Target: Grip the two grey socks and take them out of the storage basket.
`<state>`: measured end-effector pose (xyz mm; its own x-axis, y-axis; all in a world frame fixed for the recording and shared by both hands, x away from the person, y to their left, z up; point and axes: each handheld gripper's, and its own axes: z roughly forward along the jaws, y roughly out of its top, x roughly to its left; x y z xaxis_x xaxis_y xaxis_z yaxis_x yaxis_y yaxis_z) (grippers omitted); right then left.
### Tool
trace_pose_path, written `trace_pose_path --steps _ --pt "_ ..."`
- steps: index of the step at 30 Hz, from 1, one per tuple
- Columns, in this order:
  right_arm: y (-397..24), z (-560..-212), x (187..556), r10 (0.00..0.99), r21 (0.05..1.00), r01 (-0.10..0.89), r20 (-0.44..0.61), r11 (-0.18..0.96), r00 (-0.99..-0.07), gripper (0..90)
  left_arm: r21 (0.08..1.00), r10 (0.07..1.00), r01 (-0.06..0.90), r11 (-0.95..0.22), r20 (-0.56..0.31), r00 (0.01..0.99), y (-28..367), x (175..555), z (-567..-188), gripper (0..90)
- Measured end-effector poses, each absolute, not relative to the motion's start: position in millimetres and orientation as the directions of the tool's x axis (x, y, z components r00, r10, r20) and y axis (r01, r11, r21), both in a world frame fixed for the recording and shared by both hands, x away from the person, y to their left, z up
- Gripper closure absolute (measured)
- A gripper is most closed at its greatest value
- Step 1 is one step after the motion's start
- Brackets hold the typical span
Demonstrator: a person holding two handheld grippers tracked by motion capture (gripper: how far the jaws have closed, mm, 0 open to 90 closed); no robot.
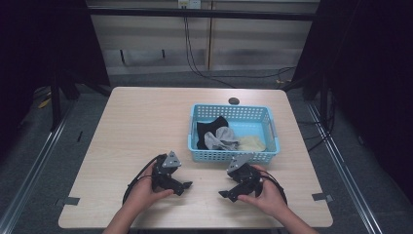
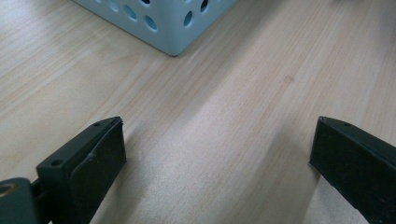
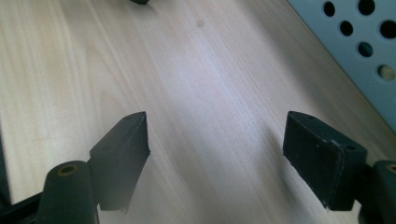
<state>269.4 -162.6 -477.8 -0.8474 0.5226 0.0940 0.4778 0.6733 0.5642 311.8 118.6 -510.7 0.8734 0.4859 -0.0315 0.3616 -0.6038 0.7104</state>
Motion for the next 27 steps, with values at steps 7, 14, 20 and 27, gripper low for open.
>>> trace_pose_path --steps 7,14,20,27 --pt "-155 -451 275 0.471 0.447 0.450 0.071 0.773 -0.880 23.9 0.710 0.486 0.362 -0.604 -0.032 0.873 119 312 -511 2.8" --pt "-152 -426 289 0.466 0.379 0.456 0.070 0.806 -0.882 24.8 0.709 0.485 0.361 -0.606 -0.030 0.874 119 312 -511 2.8" --pt "-148 -399 310 0.480 0.375 0.471 0.076 0.798 -0.874 25.2 0.710 0.485 0.361 -0.605 -0.031 0.874 119 312 -511 2.8" --pt "-145 -381 338 0.522 0.389 0.507 0.076 0.769 -0.850 26.1 0.710 0.485 0.361 -0.605 -0.031 0.874 119 312 -511 2.8"
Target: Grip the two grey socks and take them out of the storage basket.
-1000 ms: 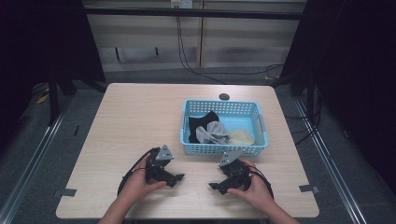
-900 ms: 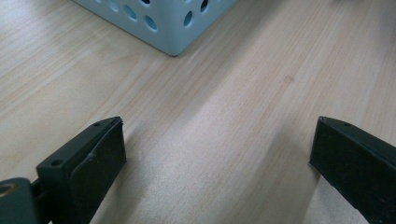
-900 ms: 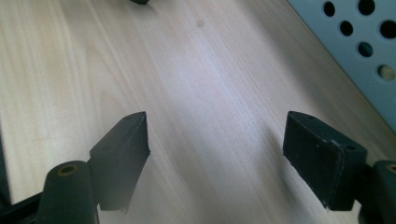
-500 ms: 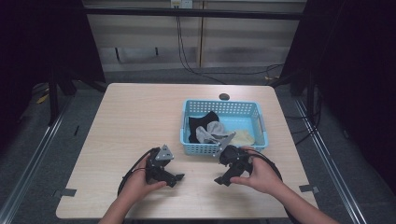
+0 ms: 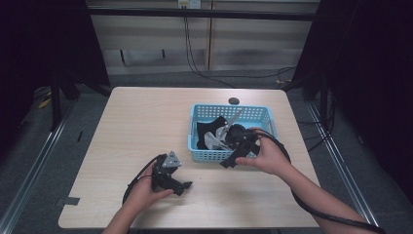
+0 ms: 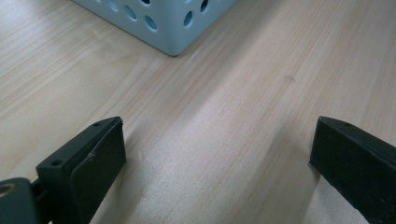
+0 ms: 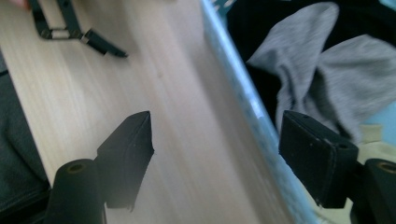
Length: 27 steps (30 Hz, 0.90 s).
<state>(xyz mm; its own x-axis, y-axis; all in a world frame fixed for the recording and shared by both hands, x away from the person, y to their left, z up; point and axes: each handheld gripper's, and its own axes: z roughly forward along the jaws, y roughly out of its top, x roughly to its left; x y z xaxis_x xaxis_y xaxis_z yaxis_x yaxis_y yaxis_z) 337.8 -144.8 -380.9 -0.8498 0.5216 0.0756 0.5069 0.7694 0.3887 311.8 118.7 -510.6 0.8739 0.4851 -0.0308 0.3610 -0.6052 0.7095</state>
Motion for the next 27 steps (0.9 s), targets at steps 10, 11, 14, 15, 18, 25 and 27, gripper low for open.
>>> trace_pose_path --steps 10,11,14,15,18,25,27 --pt "-140 -376 376 0.585 0.386 0.560 0.063 0.733 -0.808 26.8 0.716 0.490 0.364 -0.596 -0.035 0.871 118 312 -511 2.8" --pt "-139 -376 380 0.588 0.390 0.561 0.060 0.730 -0.807 26.9 0.718 0.490 0.364 -0.594 -0.036 0.871 118 312 -511 2.8" --pt "-138 -379 392 0.614 0.380 0.581 0.040 0.720 -0.788 27.3 0.717 0.491 0.364 -0.594 -0.035 0.871 118 312 -511 2.8" --pt "-137 -382 399 0.629 0.376 0.590 0.027 0.714 -0.777 28.7 0.717 0.490 0.364 -0.594 -0.036 0.871 118 312 -511 2.8" --pt "-137 -387 406 0.643 0.363 0.605 0.020 0.709 -0.765 28.8 0.717 0.490 0.364 -0.594 -0.035 0.871 118 312 -511 2.8" --pt "-133 -410 419 0.655 0.326 0.630 0.044 0.705 -0.755 31.8 0.717 0.488 0.364 -0.595 -0.037 0.872 118 312 -511 2.8" --pt "-131 -415 420 0.658 0.321 0.637 0.053 0.701 -0.751 34.5 0.715 0.490 0.364 -0.597 -0.034 0.871 118 312 -511 2.8"
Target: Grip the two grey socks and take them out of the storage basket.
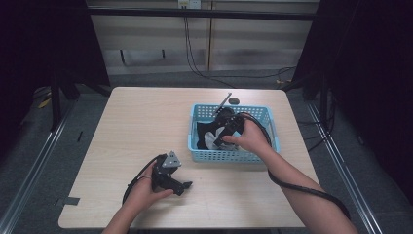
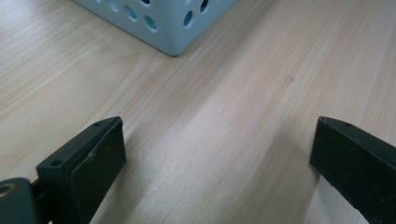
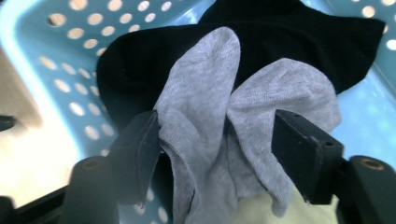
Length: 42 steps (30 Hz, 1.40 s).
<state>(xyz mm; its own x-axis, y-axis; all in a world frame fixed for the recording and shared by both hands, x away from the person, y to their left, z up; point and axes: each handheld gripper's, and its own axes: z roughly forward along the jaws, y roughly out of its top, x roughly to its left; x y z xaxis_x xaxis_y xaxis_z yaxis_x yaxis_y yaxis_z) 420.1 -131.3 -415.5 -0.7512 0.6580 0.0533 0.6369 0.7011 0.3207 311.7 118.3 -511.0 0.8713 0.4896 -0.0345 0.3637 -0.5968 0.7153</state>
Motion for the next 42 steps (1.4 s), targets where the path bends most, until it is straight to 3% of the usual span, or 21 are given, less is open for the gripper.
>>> trace_pose_path --steps 2,11,12,14,15,16,20,42 --pt "-131 -421 423 0.654 0.307 0.645 0.085 0.700 -0.751 42.5 0.716 0.490 0.364 -0.596 -0.035 0.871 118 312 -511 2.8" --pt "-126 -436 424 0.644 0.251 0.645 0.098 0.721 -0.759 50.2 0.715 0.490 0.364 -0.597 -0.034 0.871 118 312 -511 2.8" --pt "-126 -439 423 0.640 0.233 0.648 0.120 0.725 -0.759 62.3 0.715 0.490 0.364 -0.597 -0.034 0.871 118 312 -511 2.8" --pt "-126 -439 423 0.635 0.230 0.641 0.111 0.732 -0.765 64.6 0.715 0.490 0.364 -0.597 -0.034 0.871 118 312 -511 2.8" --pt "-127 -438 422 0.629 0.224 0.633 0.096 0.741 -0.771 73.5 0.716 0.489 0.364 -0.596 -0.036 0.871 118 312 -511 2.8" --pt "-128 -436 422 0.628 0.219 0.629 0.083 0.746 -0.774 75.4 0.715 0.490 0.364 -0.597 -0.035 0.871 118 312 -511 2.8" --pt "-133 -427 422 0.630 0.237 0.631 0.090 0.738 -0.771 78.8 0.715 0.490 0.364 -0.597 -0.035 0.871 118 312 -511 2.8" --pt "-151 -377 425 0.626 0.283 0.618 0.076 0.733 -0.776 79.1 0.717 0.490 0.364 -0.594 -0.037 0.871 118 312 -511 2.8"
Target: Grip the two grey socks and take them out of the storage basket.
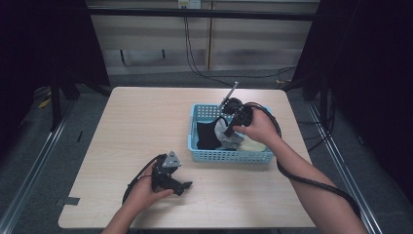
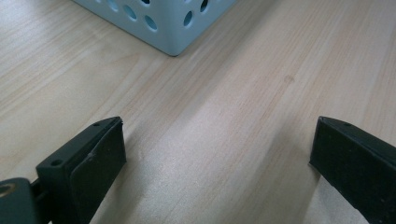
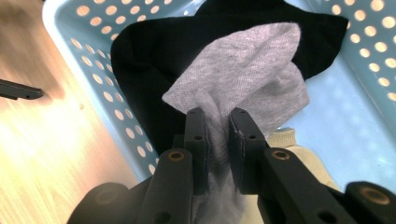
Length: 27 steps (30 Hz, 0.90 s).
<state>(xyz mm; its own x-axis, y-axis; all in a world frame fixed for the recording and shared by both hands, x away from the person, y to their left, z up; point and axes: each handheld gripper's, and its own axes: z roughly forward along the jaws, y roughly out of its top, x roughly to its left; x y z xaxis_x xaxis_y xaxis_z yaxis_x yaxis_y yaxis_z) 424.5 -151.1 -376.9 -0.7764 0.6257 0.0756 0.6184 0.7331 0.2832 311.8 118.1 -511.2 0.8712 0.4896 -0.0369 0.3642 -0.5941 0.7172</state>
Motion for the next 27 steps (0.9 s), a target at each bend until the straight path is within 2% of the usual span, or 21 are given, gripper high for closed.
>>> trace_pose_path --steps 20,27 --pt "-160 -355 407 0.598 0.305 0.592 0.081 0.746 -0.797 79.1 0.717 0.489 0.365 -0.594 -0.038 0.871 118 312 -511 2.8" --pt "-158 -348 391 0.557 0.312 0.546 0.060 0.778 -0.828 79.1 0.716 0.489 0.364 -0.595 -0.036 0.872 118 312 -511 2.8"
